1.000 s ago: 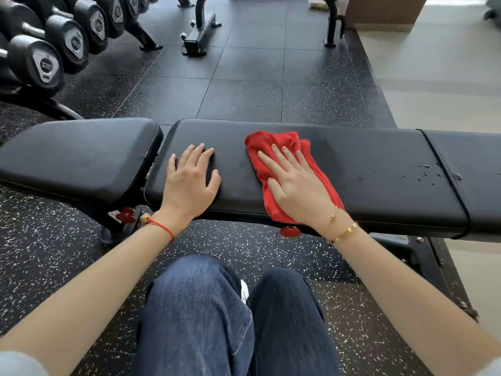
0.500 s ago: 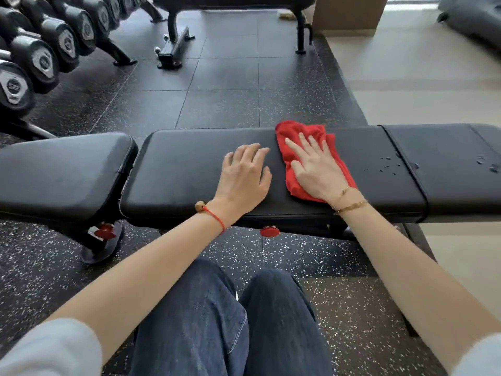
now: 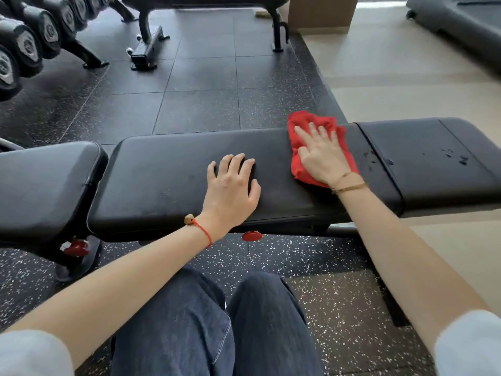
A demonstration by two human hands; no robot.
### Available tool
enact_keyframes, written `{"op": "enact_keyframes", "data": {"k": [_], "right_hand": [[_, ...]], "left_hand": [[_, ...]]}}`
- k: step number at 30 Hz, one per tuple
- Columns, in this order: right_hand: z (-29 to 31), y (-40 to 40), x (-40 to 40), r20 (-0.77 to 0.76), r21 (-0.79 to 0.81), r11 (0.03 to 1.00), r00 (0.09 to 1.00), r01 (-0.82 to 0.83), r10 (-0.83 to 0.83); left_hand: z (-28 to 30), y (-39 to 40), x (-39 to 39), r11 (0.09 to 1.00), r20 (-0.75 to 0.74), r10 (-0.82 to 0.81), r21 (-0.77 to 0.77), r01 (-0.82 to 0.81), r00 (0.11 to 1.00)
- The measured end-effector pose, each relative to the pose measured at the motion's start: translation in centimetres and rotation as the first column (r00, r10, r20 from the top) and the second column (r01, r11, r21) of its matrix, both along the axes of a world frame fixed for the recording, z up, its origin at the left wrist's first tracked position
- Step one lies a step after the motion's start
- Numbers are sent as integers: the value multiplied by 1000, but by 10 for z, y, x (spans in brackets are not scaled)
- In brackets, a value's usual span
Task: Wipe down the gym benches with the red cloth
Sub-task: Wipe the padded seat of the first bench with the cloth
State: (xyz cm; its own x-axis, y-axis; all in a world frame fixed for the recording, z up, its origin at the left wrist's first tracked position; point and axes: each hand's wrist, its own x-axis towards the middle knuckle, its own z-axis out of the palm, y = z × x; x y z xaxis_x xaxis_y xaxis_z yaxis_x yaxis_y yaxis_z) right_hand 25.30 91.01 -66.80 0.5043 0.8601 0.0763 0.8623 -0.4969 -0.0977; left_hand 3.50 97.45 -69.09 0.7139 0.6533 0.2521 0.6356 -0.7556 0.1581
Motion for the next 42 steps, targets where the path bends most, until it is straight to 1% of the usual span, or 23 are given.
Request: {"op": "enact_keyframes", "data": {"k": [2,3,5,6,7,9,12,15,19,22,25,28,31,33,35,37,40,42], "right_hand": [[-5,-2,-32,58,18,991,990,-133,132],[-6,-10,-46,55,32,982,981,-188,186],[-8,-33,-61,-6,63,968,970,-241,242],[-8,-46,-62,-24,72,969,971,-235,238],[-8,-59,-58,-22,73,976,978,-205,207],[-9,-83,-40,0,67,994,996,-88,88],[-8,-97,7,55,6,996,994,90,-91],[-3,-80,45,-5,3,979,979,203,-203],[-2,-71,43,-29,17,976,976,217,-217],[-7,-95,18,-8,63,987,989,145,-144],[-13,-113,6,-72,124,985,992,117,-108],[-9,-98,23,-103,74,988,987,133,-125],[-4,-66,39,-85,23,986,983,164,-161],[-3,-53,35,-48,16,983,982,181,-180],[-3,-53,18,-1,21,988,989,150,-150],[-6,-64,-9,21,60,997,999,41,-43],[-10,-92,-40,-72,134,987,992,-93,103],[-9,-104,-35,-94,135,985,988,-108,121]], "left_hand": [[0,1,-1,1000,11,1,-8,-1,1000],[0,1,-1,1000,14,0,-11,0,1000],[-2,1,-3,1000,24,-9,-19,9,1000],[-2,2,-4,1000,30,-14,-22,15,999],[-2,2,-4,1000,35,-17,-24,18,999],[-3,2,-5,999,47,-22,-23,23,999],[-4,1,-3,1000,58,-19,-13,20,998],[-4,1,-2,1000,59,-15,-13,16,998],[-4,1,-4,999,76,-26,-22,28,997],[-4,0,-4,999,65,-29,-26,31,997],[-4,-1,-4,999,58,-28,-36,31,998],[-5,-1,-4,999,52,-34,-32,36,998],[-4,-2,-3,999,52,-28,-35,29,998],[-4,-2,-3,999,58,-26,-33,28,998],[-3,-2,-2,999,69,-24,-35,27,997],[-2,-2,-2,999,75,-17,-33,20,997],[-2,-2,-2,999,89,-19,-37,23,996],[-3,-3,-3,999,97,-21,-40,25,995]]}}
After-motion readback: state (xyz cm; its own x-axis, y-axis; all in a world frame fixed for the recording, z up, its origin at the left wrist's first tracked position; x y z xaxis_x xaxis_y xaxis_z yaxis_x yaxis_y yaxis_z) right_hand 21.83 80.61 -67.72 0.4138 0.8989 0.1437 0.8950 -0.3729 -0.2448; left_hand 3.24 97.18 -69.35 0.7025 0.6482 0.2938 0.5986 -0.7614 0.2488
